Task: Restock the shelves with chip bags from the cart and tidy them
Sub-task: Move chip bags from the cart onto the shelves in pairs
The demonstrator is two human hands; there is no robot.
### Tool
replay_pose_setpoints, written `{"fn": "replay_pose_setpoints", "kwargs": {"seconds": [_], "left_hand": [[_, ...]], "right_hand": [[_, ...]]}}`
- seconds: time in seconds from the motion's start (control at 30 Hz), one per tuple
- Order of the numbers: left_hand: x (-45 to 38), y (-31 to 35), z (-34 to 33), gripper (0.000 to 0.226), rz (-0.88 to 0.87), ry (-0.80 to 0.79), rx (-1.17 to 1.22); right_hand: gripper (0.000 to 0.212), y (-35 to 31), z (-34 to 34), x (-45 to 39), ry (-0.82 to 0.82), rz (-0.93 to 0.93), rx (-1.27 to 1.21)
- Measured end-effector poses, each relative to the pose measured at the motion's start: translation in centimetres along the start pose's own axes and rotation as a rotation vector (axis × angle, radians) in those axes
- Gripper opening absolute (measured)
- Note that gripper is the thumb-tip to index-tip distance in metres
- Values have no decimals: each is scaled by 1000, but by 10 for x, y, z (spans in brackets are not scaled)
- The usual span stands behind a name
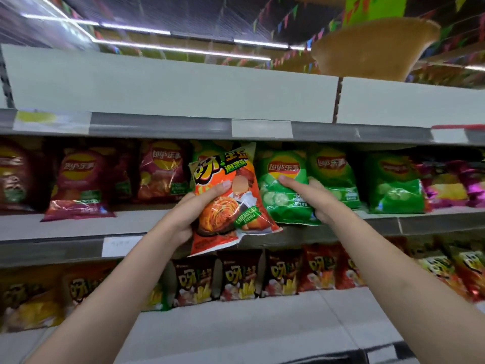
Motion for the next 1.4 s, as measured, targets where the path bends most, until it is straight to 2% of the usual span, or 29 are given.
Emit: {"fn": "replay_pose_setpoints", "kwargs": {"seconds": [0.03,0.1,0.13,0.17,0.23,0.33,0.4,0.5,0.57,0.67,0.77,0.9,0.97,1.03,1.07,1.13,1.2,1.27,1.33,1.37,1.4], "left_hand": [[-2,0,-5,55,9,13,6],[-7,-1,-14,97,33,37,10],[-10,-2,-16,115,43,49,12],[-12,-4,-19,123,42,55,14],[-13,-6,-26,120,34,68,16],[-13,-9,-38,114,30,104,-10],[-9,-9,-46,102,18,134,-26],[0,-8,-54,83,-14,192,-30],[8,-11,-57,78,-32,232,-45],[19,-16,-58,92,-40,290,-33],[31,-18,-59,102,-57,307,-30],[52,-25,-63,112,-22,280,-49],[67,-33,-69,105,2,291,-37],[84,-42,-75,94,17,304,-21],[92,-47,-79,94,26,299,-11],[105,-57,-85,109,50,272,12],[117,-65,-94,110,70,257,22],[126,-73,-105,104,91,238,20],[133,-81,-116,117,108,211,35],[135,-86,-120,125,113,206,53],[138,-91,-124,127,123,208,76]], "right_hand": [[125,-1,1,-5,-20,15,0],[105,4,5,-19,-34,13,-20],[106,6,7,-24,-31,10,-11],[110,8,8,-30,-47,16,-17],[112,13,8,-42,-82,34,-71],[84,21,9,-53,-87,17,-87],[76,25,9,-56,-94,18,-70],[87,25,6,-53,-63,42,32],[90,23,4,-47,-26,103,120],[95,19,4,-29,57,199,257],[88,16,5,-8,135,281,336],[67,18,4,29,126,344,197],[59,22,-2,52,83,328,138],[57,28,-10,76,-39,269,108],[58,31,-14,90,-122,228,109],[63,37,-20,122,-281,155,110],[61,43,-24,152,-360,124,91],[45,51,-25,171,-422,97,44],[29,58,-25,187,-481,60,-16],[35,61,-24,193,-489,60,-28],[49,65,-21,199,-477,50,-28]]}}
Point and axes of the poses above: each hand's wrist, its own x-axis away from the middle knuckle, its own z-axis out of the back of the hand, y = z × x, the point moved 2 cm from there along -x, towards the middle knuckle, and after that the axes turned 9 degrees about -y, right-handed, at the moved point
